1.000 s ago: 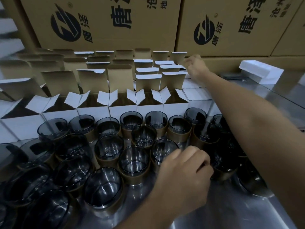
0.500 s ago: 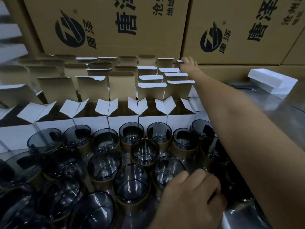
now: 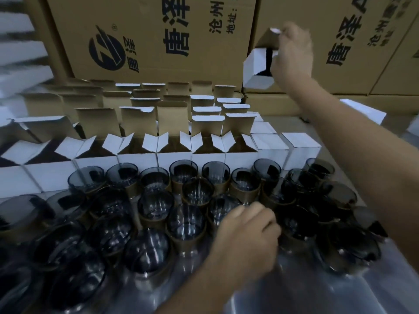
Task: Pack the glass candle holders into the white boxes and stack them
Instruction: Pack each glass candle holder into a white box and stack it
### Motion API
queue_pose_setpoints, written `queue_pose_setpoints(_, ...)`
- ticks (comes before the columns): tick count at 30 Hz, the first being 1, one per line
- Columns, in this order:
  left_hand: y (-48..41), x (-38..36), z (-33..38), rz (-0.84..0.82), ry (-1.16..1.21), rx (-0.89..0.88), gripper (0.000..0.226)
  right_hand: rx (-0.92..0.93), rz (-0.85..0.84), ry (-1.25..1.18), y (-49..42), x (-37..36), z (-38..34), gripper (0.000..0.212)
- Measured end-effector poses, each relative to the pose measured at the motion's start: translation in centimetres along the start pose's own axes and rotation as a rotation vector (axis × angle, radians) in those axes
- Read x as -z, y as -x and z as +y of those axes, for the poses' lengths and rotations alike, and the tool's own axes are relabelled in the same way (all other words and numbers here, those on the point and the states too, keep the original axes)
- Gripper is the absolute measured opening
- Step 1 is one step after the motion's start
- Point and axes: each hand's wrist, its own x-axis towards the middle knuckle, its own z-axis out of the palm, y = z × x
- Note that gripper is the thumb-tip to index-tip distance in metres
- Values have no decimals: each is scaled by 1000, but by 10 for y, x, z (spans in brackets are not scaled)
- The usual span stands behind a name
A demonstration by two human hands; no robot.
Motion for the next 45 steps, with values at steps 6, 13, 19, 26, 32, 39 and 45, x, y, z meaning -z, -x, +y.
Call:
queue_pose_setpoints(6,-5,4,2,-27,-79,64,21,-49,191,27,55,131,-27,50)
queue_pose_setpoints(13,25,40,25,159,-60,-36,17,-74,203,-418,165,234,-80,33)
queue_pose_setpoints(19,90,97,14,266,33,-12,23,217,25,-736,214,227,-97,31)
queue_pose_setpoints(26,105,106,-1,356,261,338,14,213,-184,-950,248,178,-106,40)
queue_pose_setpoints(32,91,102,10,190,147,254,37,171,-352,-1102,277,170,-121,33)
queue_pose_setpoints(39,91,104,9,116,175,352,35,-94,-633,-941,292,171,-121,39)
queue_pose_setpoints(45,93,108,10,207,306,517,19,-32,-706,-863,296,170,-111,42)
